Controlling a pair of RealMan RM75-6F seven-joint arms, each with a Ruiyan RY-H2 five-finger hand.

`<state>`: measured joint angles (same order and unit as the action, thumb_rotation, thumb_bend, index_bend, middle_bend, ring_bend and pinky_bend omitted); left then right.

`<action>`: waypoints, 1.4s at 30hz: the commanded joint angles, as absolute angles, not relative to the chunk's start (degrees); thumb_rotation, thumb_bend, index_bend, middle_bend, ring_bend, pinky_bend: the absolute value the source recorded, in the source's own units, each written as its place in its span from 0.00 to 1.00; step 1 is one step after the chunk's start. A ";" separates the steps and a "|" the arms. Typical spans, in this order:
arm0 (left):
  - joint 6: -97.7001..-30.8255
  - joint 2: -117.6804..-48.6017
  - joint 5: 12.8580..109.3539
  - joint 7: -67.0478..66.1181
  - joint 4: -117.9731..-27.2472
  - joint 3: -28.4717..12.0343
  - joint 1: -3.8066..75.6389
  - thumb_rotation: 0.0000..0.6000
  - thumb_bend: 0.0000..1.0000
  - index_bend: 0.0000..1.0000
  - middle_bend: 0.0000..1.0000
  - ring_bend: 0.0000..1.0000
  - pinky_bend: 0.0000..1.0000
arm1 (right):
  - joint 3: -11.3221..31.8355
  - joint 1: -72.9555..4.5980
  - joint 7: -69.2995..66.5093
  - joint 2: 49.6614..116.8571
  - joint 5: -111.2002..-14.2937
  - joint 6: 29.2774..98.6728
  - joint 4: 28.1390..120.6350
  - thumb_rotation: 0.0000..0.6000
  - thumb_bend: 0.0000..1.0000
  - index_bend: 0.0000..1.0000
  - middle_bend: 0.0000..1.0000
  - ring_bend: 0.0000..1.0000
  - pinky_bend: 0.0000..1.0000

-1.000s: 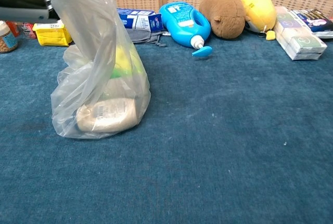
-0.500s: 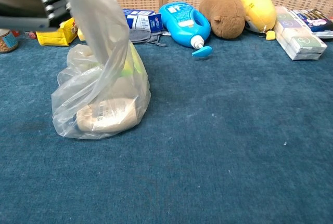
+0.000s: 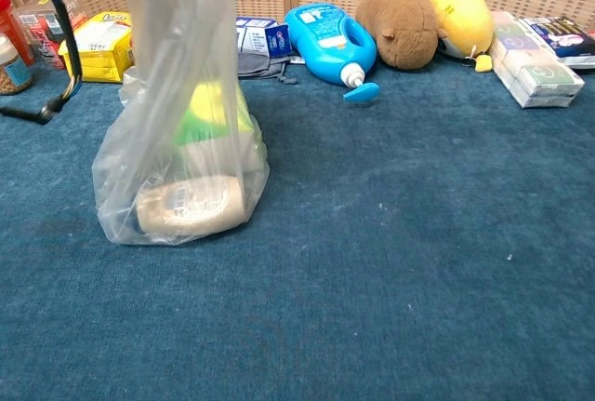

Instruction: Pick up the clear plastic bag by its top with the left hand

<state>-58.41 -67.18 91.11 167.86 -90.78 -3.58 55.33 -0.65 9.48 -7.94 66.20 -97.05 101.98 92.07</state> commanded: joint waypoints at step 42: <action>-49.30 -61.03 80.56 150.61 -101.13 -16.12 51.22 0.68 0.72 0.63 0.72 0.68 0.74 | -0.19 8.18 -7.49 66.99 -95.91 99.77 91.86 0.99 0.29 0.38 0.41 0.35 0.22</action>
<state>-49.88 -61.58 80.30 150.95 -100.74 -15.50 50.98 -0.20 8.18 -7.50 66.99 -95.91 99.77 91.86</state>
